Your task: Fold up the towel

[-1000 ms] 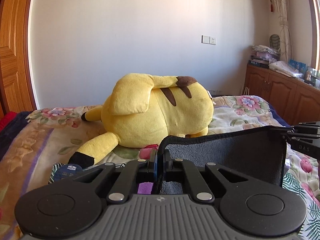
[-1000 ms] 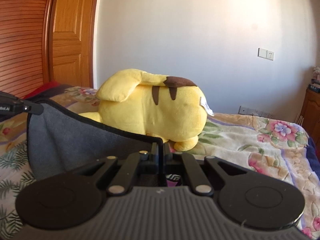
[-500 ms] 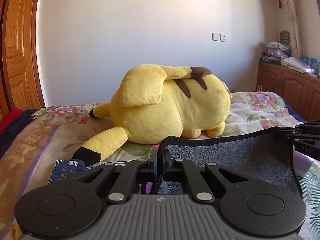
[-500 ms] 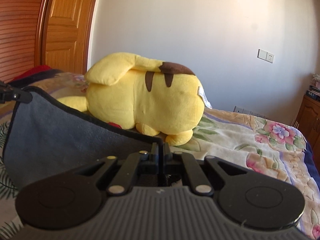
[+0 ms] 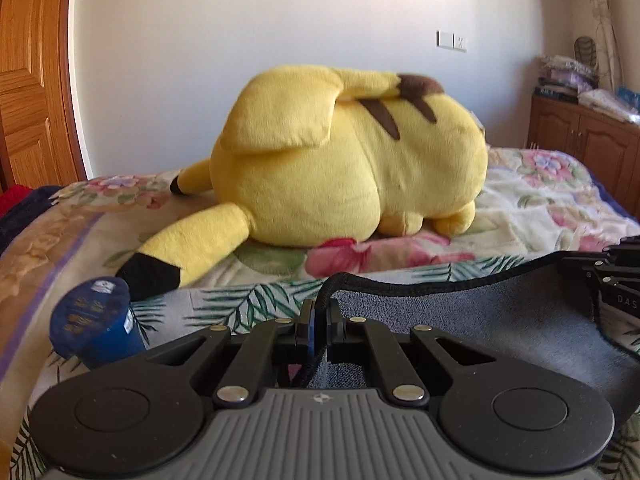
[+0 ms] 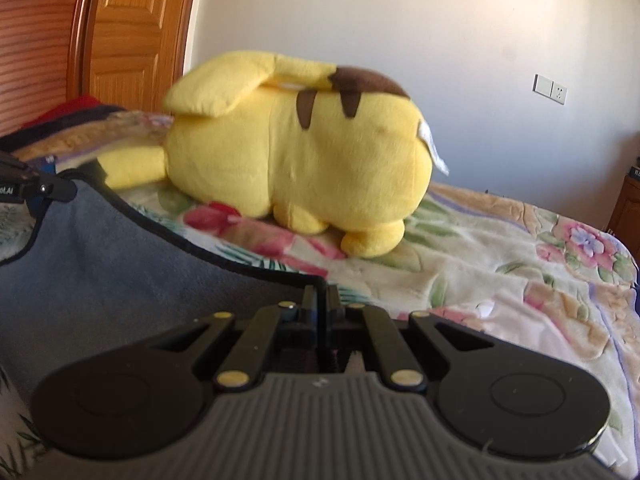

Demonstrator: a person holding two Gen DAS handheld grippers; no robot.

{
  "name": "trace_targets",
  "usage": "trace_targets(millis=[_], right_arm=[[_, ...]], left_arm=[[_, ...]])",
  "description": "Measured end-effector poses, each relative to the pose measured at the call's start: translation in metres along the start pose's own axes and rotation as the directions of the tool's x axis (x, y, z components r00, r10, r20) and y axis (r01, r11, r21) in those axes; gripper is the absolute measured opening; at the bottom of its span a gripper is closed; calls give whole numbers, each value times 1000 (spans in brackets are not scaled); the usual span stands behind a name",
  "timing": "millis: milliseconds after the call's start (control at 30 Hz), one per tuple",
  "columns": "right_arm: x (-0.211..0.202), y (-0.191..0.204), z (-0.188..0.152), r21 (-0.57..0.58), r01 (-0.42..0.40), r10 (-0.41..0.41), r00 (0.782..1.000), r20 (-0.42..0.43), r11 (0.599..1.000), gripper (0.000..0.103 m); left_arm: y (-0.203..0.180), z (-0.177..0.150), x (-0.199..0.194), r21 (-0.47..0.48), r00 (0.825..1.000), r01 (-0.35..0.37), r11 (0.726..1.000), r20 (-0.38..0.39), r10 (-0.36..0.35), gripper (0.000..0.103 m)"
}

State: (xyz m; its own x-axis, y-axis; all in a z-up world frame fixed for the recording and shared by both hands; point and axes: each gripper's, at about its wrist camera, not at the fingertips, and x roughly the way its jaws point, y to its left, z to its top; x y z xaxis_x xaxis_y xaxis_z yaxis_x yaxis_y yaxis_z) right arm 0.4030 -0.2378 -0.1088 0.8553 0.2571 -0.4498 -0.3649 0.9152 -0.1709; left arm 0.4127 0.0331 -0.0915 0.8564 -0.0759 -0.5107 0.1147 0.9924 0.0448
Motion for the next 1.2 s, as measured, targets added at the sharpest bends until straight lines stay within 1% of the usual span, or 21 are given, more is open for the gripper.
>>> trace_targets(millis=[133, 167, 200, 233, 267, 300, 333, 400, 500, 867, 1200], right_arm=[[8, 0, -5, -1, -8, 8, 1000, -26, 1000, 5], [9, 0, -6, 2, -9, 9, 999, -32, 1000, 5], [9, -1, -6, 10, -9, 10, 999, -34, 1000, 6], [8, -3, -7, 17, -9, 10, 999, -33, 1000, 15], [7, -3, -7, 20, -8, 9, 999, -35, 1000, 20], [5, -4, -7, 20, -9, 10, 999, -34, 1000, 31], [2, -4, -6, 18, -9, 9, 999, -31, 1000, 39], [-5, -6, -4, 19, -11, 11, 1000, -24, 1000, 39], [-17, -9, 2, 44, -26, 27, 999, -24, 999, 39], [-81, 3, 32, 47, -62, 62, 998, -4, 997, 39], [-131, 5, 40, 96, -58, 59, 998, -1, 994, 39]], left_arm=[[-1, -5, 6, -1, 1000, -18, 1000, -19, 18, 0], [-1, -7, 6, 0, 999, -20, 1000, -25, 20, 5], [-2, -9, 6, 2, 999, -20, 1000, -27, 20, 17], [-3, -11, 5, 6, 999, -20, 1000, -26, 20, 19], [-4, -12, 3, 10, 999, -21, 1000, -29, 21, 20], [-5, -12, 1, 12, 999, -19, 1000, -33, 20, 20], [-5, -13, 0, 12, 999, -16, 1000, -38, 17, 20], [-6, -13, -7, 9, 999, -16, 1000, -38, 16, 26], [-9, -11, -19, 11, 999, -10, 1000, -41, 11, 30], [-17, 4, -84, 37, 999, 5, 999, -33, -3, 33], [-26, 15, -140, 63, 999, 24, 998, -30, -22, 36]])
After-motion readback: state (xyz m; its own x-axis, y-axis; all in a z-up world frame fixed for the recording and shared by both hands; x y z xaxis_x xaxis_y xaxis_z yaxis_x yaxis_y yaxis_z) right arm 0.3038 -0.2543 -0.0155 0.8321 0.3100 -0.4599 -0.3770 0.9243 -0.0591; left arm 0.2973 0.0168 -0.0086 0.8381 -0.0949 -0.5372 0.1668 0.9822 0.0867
